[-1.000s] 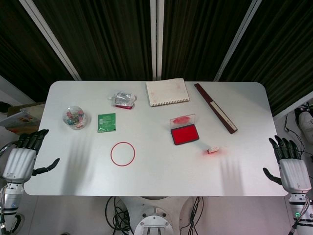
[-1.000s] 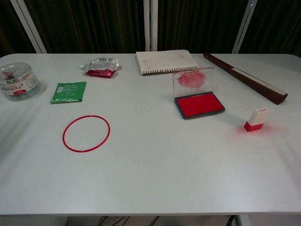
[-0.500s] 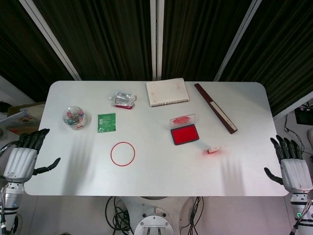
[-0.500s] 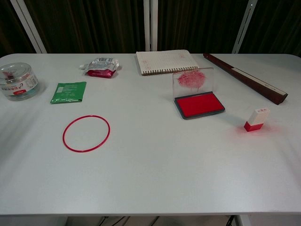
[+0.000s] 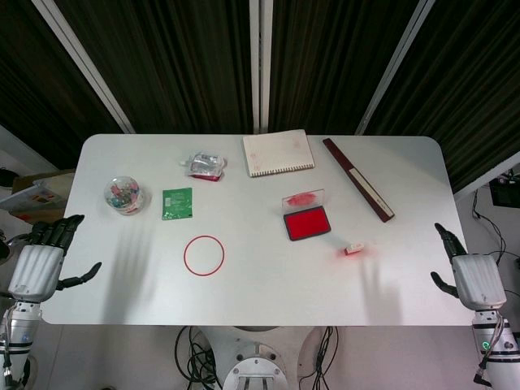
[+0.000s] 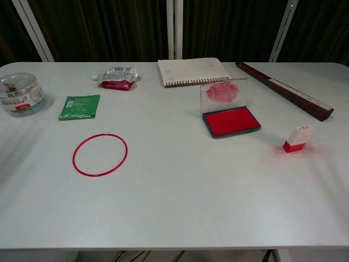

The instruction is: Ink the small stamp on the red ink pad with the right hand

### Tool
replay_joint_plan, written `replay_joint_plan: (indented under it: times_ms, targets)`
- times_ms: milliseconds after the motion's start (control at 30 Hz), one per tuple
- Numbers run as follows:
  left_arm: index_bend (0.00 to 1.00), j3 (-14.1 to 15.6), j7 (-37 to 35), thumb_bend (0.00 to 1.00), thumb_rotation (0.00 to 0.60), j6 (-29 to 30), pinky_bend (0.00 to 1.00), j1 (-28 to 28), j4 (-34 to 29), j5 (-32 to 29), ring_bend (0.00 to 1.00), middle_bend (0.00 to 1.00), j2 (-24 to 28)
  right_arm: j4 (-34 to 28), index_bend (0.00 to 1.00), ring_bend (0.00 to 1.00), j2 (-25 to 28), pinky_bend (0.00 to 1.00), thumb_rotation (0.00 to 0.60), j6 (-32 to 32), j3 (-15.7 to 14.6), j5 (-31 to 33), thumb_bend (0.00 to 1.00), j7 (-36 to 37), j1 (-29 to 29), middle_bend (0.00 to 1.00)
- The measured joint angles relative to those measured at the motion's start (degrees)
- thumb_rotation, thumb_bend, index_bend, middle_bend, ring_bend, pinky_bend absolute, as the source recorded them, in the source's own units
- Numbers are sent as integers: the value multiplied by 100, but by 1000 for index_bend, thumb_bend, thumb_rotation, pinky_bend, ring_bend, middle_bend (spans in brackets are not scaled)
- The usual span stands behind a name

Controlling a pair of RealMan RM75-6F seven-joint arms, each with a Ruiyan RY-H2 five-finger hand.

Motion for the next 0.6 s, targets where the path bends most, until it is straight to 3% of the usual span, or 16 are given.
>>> replay_joint_plan:
  times_ms: [300, 600]
  targets:
    - [62, 24, -104, 196, 241, -47, 200, -14, 102, -11, 128, 123, -62, -35, 0, 903, -394, 1000, 600, -1115, 111, -39, 132, -945, 835, 197]
    - [62, 46, -215, 196, 242, -8, 200, 39, 176, -46, 128, 123, -42, 231, 59, 902, -1268, 1000, 600, -2150, 281, 462, 145, -1777, 1660, 204]
